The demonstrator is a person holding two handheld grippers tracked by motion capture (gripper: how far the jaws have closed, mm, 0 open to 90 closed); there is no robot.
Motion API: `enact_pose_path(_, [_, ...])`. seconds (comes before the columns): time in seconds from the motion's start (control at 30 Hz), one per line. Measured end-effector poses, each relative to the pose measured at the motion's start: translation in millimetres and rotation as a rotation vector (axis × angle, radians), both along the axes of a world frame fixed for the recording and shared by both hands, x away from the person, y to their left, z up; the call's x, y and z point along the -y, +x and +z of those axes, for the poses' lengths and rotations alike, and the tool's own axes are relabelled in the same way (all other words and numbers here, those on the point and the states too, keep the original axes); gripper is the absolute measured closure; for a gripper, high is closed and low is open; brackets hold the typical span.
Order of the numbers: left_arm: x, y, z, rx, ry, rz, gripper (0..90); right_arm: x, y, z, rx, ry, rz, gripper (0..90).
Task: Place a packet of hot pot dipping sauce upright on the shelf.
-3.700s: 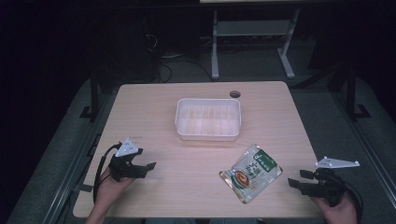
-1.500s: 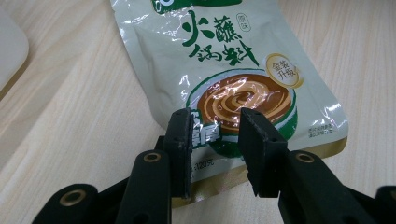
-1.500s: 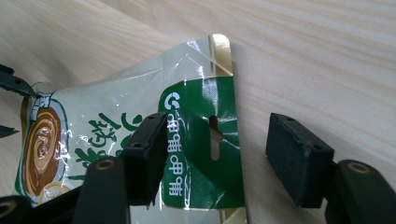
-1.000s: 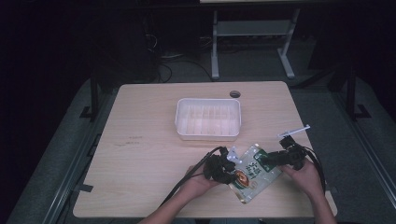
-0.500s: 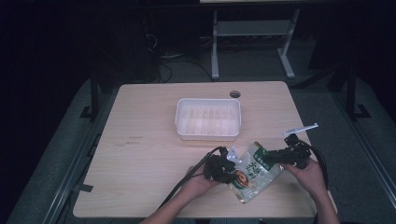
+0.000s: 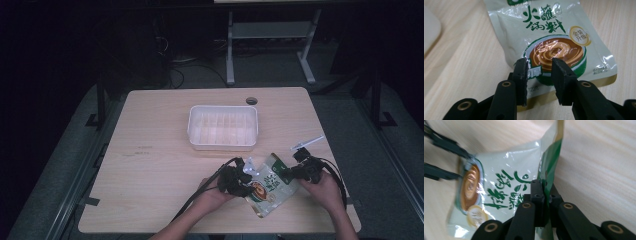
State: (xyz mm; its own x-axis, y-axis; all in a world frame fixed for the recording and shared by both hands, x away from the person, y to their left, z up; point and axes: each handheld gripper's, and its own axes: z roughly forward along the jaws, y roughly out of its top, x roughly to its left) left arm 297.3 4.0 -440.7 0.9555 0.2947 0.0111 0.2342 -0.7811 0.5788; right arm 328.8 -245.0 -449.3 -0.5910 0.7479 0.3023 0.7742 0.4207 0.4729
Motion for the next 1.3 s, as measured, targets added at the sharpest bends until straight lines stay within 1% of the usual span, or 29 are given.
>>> enact_pose_path(0.03, [-1.2,-0.4,1.1,0.010,-0.001,0.001,63.7,-1.1,-0.4,-0.1,0.001,-0.007,0.000,88.3])
enact_pose_path(0.07, [-5.2,-0.7,3.7,0.020,-0.010,0.011,63.4,-0.8,-0.5,0.3,0.008,-0.001,0.001,88.5])
enact_pose_path(0.1, [-7.7,-0.5,4.5,0.020,-0.019,0.013,63.2,-0.2,-0.7,1.1,0.005,0.012,-0.004,88.5])
enact_pose_path(0.13, [-7.7,-0.5,4.5,0.020,-0.019,0.013,62.9,-0.2,-0.7,1.1,0.005,0.012,-0.004,88.5])
enact_pose_path(0.17, [-12.6,-0.7,6.6,0.019,-0.028,0.024,62.5,1.2,-0.7,0.8,0.003,0.023,-0.011,88.6])
enact_pose_path(0.27, [-18.6,-1.2,8.9,0.023,-0.034,0.025,61.8,1.6,-1.1,0.1,0.000,0.027,-0.018,88.8])
enact_pose_path(0.3, [-21.4,-1.9,9.8,0.026,-0.042,0.027,61.6,2.1,-1.6,-0.2,0.005,0.034,-0.021,88.8])
enact_pose_path(0.4, [-29.9,-3.9,11.9,0.032,-0.051,0.029,60.7,4.2,-2.6,-1.2,-0.002,0.050,-0.030,88.9])
enact_pose_path(0.43, [-36.2,-5.3,12.0,0.036,-0.045,0.029,59.8,5.3,-4.2,-0.7,-0.004,0.056,-0.038,88.8])
enact_pose_path(0.47, [-36.2,-5.3,12.0,0.036,-0.045,0.029,59.3,5.3,-4.2,-0.7,-0.004,0.056,-0.038,88.8])
enact_pose_path(0.6, [-52.0,-6.7,11.8,0.045,-0.039,0.039,58.3,6.0,-7.9,1.9,0.007,0.052,-0.047,88.9])
enact_pose_path(0.83, [-77.8,-10.3,13.6,0.054,-0.044,0.064,56.7,6.4,-11.9,6.0,0.012,0.059,-0.069,88.8])
enact_pose_path(0.87, [-82.0,-12.0,13.9,0.057,-0.039,0.069,56.5,6.5,-12.5,7.1,0.020,0.060,-0.065,88.8])
enact_pose_path(0.9, [-85.3,-12.9,13.9,0.063,-0.036,0.069,55.8,6.5,-14.0,11.2,0.018,0.074,-0.067,89.1])
enact_pose_path(0.97, [-92.4,-14.7,14.5,0.067,-0.032,0.073,55.4,6.4,-14.2,12.8,0.019,0.082,-0.066,89.2])
enact_pose_path(1.03, [-98.6,-16.3,14.7,0.067,-0.035,0.078,54.3,5.9,-15.0,18.2,0.026,0.096,-0.061,89.4])
enact_pose_path(1.07, [-102.3,-17.4,14.7,0.069,-0.036,0.080,53.1,5.7,-15.4,21.2,0.034,0.111,-0.060,89.5])
enact_pose_path(1.1, [-105.9,-18.9,14.5,0.071,-0.040,0.085,53.1,5.7,-15.4,21.2,0.034,0.111,-0.060,89.5])
enact_pose_path(1.17, [-114.6,-22.0,14.4,0.076,-0.041,0.093,51.9,5.8,-16.6,25.2,0.027,0.137,-0.062,89.6])
enact_pose_path(1.23, [-121.0,-25.0,14.0,0.082,-0.051,0.105,51.7,5.8,-17.3,26.4,0.026,0.140,-0.061,89.6])
enact_pose_path(1.27, [-124.8,-26.5,14.0,0.083,-0.052,0.110,51.4,5.8,-18.4,28.2,0.028,0.147,-0.060,89.6])
enact_pose_path(1.3, [-132.1,-29.5,13.2,0.087,-0.054,0.122,50.8,5.5,-20.8,33.4,0.031,0.156,-0.059,89.6])
